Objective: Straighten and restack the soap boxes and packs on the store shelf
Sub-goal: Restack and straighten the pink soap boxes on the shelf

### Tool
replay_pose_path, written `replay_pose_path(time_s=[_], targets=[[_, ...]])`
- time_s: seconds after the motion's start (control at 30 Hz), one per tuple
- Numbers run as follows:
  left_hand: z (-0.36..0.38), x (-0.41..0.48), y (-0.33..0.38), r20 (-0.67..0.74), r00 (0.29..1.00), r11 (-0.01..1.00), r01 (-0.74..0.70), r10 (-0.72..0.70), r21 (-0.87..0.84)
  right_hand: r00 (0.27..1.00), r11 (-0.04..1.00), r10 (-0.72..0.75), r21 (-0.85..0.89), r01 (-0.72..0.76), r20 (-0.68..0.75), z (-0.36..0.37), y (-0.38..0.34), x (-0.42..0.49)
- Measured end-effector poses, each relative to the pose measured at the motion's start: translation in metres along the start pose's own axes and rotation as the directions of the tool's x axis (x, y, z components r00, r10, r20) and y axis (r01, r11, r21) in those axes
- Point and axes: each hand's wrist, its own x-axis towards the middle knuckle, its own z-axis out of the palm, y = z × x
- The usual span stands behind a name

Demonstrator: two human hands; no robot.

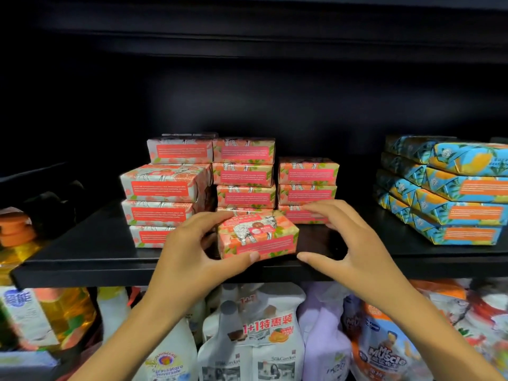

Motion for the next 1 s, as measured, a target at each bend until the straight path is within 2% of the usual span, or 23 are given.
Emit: replay_pose_path(time_s=[0.1,0.23,0.37,0.5,0.63,1.0], targets=[[0.007,-0.004,-0.002,0.012,0.999,0.99,-0.054,0.053,0.129,0.993,0.996,0.084,-0.034,-0.082,0.088,0.002,0.009,-0.003],[0.015,-0.005,-0.006,-0.001,0.994,0.957,-0.109,0.113,0.27,0.982,0.988,0.073,-0.146,-0.048,0.172,0.005,0.012,-0.007],[0.02,-0.006,-0.002,-0.015,0.956,0.877,-0.263,0.294,0.403,0.984,0.972,0.064,-0.233,-0.024,0.166,0.007,0.012,-0.009],[0.025,-0.002,0.005,0.048,0.916,0.827,-0.382,0.399,0.413,0.987,0.966,0.053,-0.258,-0.014,0.148,0.008,0.011,-0.01],[0.022,0.005,0.004,0.131,0.897,0.786,-0.434,0.422,0.439,0.987,0.962,0.056,-0.273,-0.013,0.151,0.009,0.012,-0.011],[0.012,0.01,-0.001,0.116,0.924,0.782,-0.372,0.365,0.5,0.987,0.962,0.056,-0.272,-0.014,0.148,0.008,0.01,-0.011]])
